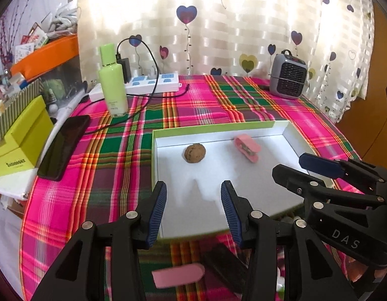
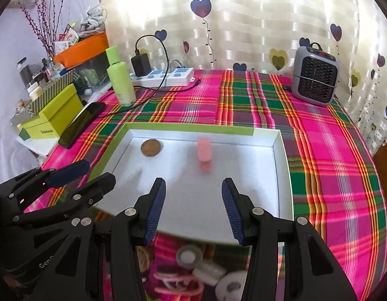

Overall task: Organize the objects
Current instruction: 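Withdraw both tools from the box toward the remaining items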

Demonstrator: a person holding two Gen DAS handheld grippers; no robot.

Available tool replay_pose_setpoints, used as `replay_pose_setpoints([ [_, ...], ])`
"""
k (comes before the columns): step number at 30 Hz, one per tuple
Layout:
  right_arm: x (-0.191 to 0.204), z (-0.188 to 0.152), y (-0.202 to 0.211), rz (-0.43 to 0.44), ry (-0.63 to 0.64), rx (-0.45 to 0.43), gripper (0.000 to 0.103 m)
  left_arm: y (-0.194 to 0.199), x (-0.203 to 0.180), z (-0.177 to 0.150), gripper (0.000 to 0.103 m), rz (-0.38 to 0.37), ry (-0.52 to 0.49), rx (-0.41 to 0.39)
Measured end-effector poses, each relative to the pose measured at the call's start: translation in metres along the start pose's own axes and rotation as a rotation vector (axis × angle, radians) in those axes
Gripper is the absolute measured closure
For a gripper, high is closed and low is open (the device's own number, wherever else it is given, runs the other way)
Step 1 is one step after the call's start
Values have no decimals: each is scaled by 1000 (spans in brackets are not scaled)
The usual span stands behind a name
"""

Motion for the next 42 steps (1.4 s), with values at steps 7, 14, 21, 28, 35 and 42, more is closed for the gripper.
replay_pose_setpoints([
  [7,10,-15,18,-12,9,-14,55,16,0,-17,59,-3,3,-6],
  [14,17,-32,31,-12,-1,-29,55,30,6,-37,59,-21,14,-11],
  [21,17,-54,44,1,-21,-38,55,41,37,-53,59,-2,51,-17],
  [28,25,-71,48,56,-29,-45,55,40,52,-75,59,-28,69,12],
  [35,37,-84,48,120,-1,-47,55,35,51,-88,59,-40,52,36],
  [42,56,-89,45,182,44,-34,55,26,49,-82,59,-41,13,37],
])
Point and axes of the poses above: each gripper's, at about its wrist camera, not at the fingertips, and y roughly against the way its jaws point, x to its left, z to its top, the point moved 10 cm from there along -y, roughly the way its jaws point, and after that the axes turned 14 degrees about y, right-handed, at the moved point
